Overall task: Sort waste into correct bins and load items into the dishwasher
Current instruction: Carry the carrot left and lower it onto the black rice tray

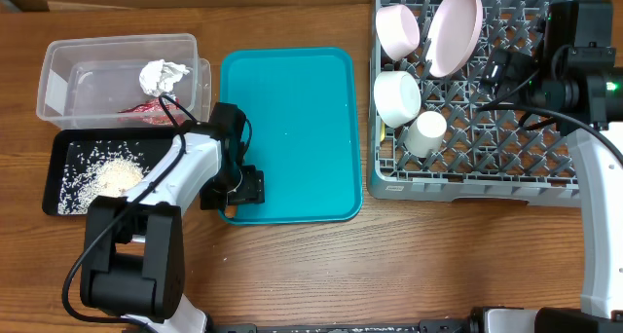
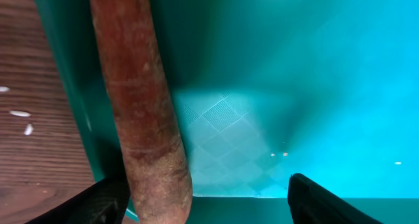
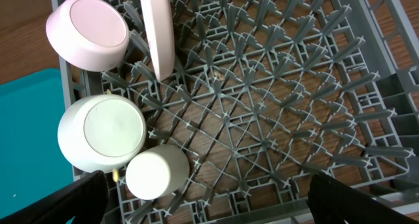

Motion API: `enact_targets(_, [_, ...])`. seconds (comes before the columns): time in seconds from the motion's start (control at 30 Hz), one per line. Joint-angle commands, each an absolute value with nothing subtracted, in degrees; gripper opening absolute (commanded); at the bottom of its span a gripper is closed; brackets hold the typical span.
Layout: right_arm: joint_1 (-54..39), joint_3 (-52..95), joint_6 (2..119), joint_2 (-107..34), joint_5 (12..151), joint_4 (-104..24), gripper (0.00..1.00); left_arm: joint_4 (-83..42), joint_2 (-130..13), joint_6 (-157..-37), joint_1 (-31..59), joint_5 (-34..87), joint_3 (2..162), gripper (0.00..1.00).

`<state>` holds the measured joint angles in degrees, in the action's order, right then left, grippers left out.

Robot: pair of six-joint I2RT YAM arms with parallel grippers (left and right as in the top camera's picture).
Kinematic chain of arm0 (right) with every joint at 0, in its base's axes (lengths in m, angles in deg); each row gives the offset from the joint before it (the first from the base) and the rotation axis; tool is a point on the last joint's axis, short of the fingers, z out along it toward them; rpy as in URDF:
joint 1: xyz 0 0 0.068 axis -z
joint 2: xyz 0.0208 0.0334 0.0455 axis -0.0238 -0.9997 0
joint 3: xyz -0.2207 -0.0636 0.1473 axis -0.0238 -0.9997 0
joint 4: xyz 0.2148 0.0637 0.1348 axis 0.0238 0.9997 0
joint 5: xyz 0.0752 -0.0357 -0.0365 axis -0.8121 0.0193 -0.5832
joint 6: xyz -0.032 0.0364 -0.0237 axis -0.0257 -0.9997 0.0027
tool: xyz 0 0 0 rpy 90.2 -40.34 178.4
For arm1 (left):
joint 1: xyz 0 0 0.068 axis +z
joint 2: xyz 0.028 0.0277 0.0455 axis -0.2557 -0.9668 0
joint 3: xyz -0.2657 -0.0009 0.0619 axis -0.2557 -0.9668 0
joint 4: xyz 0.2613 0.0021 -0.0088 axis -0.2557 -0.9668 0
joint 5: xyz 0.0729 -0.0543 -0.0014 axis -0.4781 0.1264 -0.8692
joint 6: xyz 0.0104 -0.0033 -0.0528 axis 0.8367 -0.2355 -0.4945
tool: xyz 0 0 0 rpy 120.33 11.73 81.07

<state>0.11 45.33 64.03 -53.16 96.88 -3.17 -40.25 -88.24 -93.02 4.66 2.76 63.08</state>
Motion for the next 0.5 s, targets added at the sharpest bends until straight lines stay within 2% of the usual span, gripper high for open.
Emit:
enact_targets(0.0, [0.33,45.42,64.0,-53.01,97.69,-3.23,1.0,-39.13,-87.7,-93.37,4.27,1.78,61.97,0.76])
enact_targets(0.07, [0.33,45.42,64.0,-53.01,97.69,-3.1,1.0,-38.19,-87.7,-94.33,4.27,1.78,61.97,0.71])
enact_targets(0.2, [0.33,45.42,64.0,-53.01,97.69,-3.04,1.0,-36.86,-87.7,-94.94,4.27,1.8,61.97,0.51])
enact_targets(0.23, [0.33,45.42,64.0,-53.01,97.69,-3.04,1.0,-36.58,-87.7,-94.94,4.27,1.76,61.97,0.44])
enact_targets(0.3, [0.31,45.42,64.0,-53.01,97.69,-3.04,1.0,-36.01,-87.7,-94.94,4.27,1.78,61.97,0.36])
enact_targets(0.4, [0.33,45.42,64.0,-53.01,97.69,-2.9,1.0,-35.24,-87.7,-94.94,4.27,1.78,61.97,0.3])
enact_targets(0.47, [0.31,45.42,64.0,-53.01,97.69,-2.84,1.0,-35.13,-87.7,-94.92,4.27,1.78,62.01,0.22])
